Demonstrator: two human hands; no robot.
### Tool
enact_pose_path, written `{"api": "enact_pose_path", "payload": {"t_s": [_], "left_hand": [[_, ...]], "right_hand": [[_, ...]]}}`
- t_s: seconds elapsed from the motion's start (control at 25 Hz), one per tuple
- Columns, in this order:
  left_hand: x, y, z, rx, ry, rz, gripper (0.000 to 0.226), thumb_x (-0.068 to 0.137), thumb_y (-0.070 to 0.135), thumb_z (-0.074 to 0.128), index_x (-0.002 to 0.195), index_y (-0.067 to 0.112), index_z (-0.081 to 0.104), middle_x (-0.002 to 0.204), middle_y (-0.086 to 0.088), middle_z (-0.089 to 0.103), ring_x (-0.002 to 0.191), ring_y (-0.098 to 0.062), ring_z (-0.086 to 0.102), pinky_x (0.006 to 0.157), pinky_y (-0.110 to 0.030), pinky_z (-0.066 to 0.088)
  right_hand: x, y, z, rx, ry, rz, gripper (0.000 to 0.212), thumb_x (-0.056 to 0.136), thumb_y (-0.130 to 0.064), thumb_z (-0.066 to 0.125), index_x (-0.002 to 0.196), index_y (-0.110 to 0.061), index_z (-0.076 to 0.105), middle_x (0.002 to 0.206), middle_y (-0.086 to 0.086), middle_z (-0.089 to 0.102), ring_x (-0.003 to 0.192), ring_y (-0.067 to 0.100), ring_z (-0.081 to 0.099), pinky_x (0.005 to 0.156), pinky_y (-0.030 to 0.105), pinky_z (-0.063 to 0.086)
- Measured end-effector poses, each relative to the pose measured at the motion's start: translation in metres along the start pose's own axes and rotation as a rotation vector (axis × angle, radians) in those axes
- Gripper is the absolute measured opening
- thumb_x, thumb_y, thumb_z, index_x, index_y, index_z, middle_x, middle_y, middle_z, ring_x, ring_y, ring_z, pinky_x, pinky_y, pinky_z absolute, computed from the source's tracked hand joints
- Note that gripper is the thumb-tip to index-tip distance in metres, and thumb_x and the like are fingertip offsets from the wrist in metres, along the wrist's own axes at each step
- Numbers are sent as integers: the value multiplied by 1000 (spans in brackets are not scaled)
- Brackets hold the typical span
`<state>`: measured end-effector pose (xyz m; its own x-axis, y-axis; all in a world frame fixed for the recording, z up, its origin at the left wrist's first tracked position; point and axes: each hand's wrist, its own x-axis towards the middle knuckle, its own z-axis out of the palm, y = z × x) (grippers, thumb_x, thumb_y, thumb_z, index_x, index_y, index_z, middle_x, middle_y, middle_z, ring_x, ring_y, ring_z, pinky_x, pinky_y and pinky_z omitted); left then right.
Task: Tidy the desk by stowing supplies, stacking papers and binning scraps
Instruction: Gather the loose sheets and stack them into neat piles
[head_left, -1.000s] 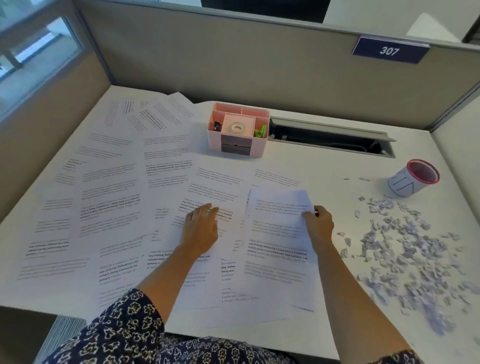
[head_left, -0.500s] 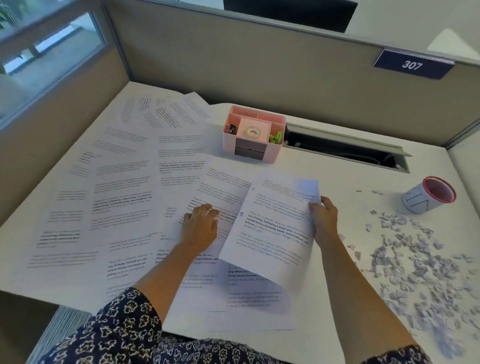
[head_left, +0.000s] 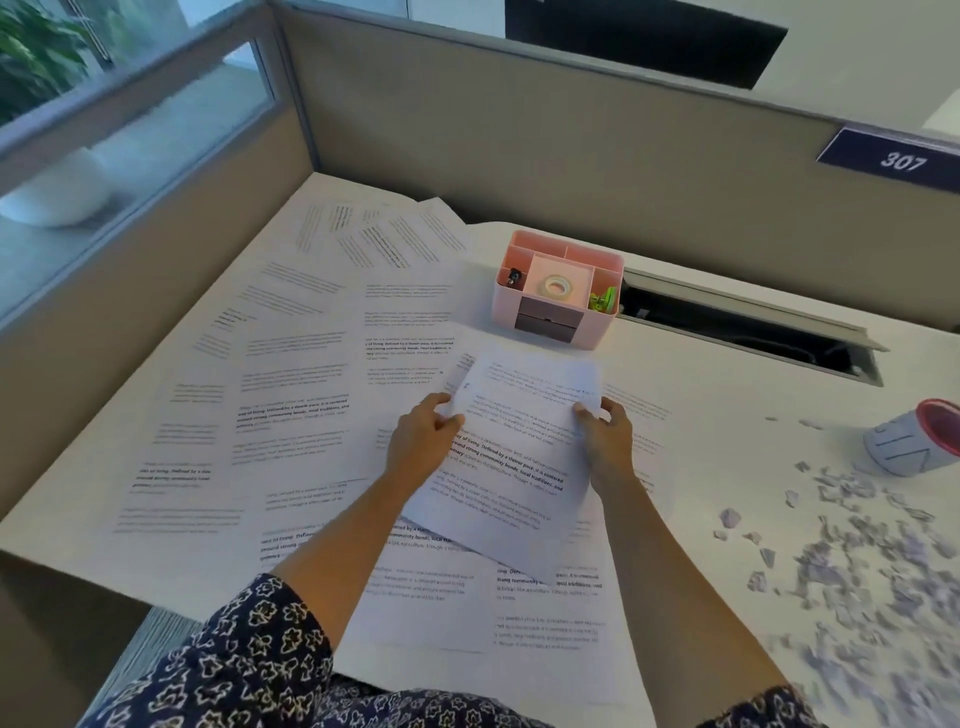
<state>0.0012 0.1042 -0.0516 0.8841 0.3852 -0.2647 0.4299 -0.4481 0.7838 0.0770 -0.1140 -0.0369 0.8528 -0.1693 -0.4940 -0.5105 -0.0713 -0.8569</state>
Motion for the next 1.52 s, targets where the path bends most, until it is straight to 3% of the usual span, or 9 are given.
{"api": "enact_pose_path", "payload": {"t_s": [0.16,0.44,0.68,1.04,1.16,1.28,1.36,1.52], "left_hand": [[17,-12,-16,62,34,-90,47,90,32,62,135,21,49,111,-3,68,93,-22,66,86,-42,55],[41,-19,-27,256,-33,-67,40,84,32,69,122,18,63,119,-5,63,106,-22,60,90,-42,53],[52,-12,-24,454,-103,-75,61,87,33,65,140,15,41,135,-13,45,124,-29,43,99,-41,43],[59,-8,-21,606,-123,-63,64,84,31,67,136,14,36,127,-13,51,115,-27,50,90,-37,45],[61,-5,-17,577,-132,-96,55,82,23,64,130,16,38,119,-9,56,110,-27,54,89,-38,43],[60,-2,-12,549,-125,-65,39,83,18,58,122,20,52,113,-4,61,103,-24,57,90,-39,46],[56,2,-9,384,-92,-75,34,87,16,55,121,21,58,115,-2,65,101,-24,60,89,-38,49],[42,13,-8,13,-131,-131,35,97,17,51,131,14,53,123,-8,62,106,-25,59,84,-28,43]], "right_hand": [[2,-4,25,10,-4,20,59,90,-17,66,141,-18,35,131,8,54,117,29,54,104,45,44],[0,5,42,-176,33,-5,66,90,-7,61,146,-25,31,144,10,46,127,31,48,107,45,42],[2,6,51,-345,76,-13,67,90,-3,57,149,-21,29,147,11,43,131,33,45,108,43,39],[12,4,53,-420,13,30,69,87,-2,56,148,-19,30,144,13,45,129,32,45,108,45,40],[15,6,46,-384,10,34,63,89,-2,54,146,-19,33,139,12,50,122,29,50,104,40,43],[15,5,42,-337,-4,41,62,90,-4,55,145,-21,34,136,10,51,120,27,51,99,36,43],[13,5,38,-297,-14,40,62,90,-5,57,145,-22,34,134,10,51,118,28,52,98,37,46],[9,8,27,-261,30,20,62,87,-12,64,143,-21,37,131,9,53,113,29,57,99,43,48]]}}
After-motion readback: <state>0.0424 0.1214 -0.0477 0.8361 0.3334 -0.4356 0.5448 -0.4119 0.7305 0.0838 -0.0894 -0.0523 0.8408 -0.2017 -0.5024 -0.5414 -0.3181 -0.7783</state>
